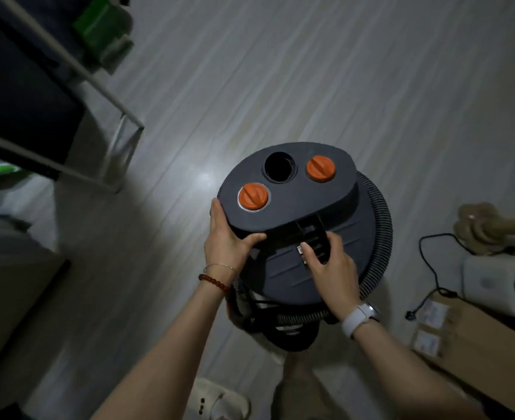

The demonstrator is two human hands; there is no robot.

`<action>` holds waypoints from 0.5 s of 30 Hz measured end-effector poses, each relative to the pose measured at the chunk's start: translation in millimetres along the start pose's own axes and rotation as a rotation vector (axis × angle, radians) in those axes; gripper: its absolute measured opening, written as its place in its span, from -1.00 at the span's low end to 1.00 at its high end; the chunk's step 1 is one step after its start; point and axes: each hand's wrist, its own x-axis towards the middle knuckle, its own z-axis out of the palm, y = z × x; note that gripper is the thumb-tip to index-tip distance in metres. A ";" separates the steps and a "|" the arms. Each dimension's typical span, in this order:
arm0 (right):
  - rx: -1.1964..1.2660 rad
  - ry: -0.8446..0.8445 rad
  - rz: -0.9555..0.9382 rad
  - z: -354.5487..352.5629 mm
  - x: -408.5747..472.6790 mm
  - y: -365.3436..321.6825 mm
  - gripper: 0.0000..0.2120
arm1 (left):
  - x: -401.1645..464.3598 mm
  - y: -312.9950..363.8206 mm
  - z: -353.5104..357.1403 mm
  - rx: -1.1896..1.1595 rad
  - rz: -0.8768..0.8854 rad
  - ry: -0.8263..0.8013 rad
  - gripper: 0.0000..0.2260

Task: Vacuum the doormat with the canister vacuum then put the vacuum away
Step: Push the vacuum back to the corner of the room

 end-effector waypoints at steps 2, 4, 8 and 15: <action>0.047 0.053 0.064 -20.7 20.3 10.7 -0.55 | 21.9 29.5 25.5 0.051 0.057 -0.066 -0.20; 0.085 0.112 0.123 -38.7 40.8 19.9 -0.54 | 42.9 57.0 50.6 0.104 0.120 -0.129 -0.18; 0.155 0.226 0.222 -62.0 79.2 31.3 -0.53 | 82.0 102.6 89.5 0.148 0.221 -0.228 -0.22; 0.183 0.380 0.324 -69.7 148.3 10.4 -0.48 | 171.7 170.9 120.3 0.227 0.376 -0.416 -0.23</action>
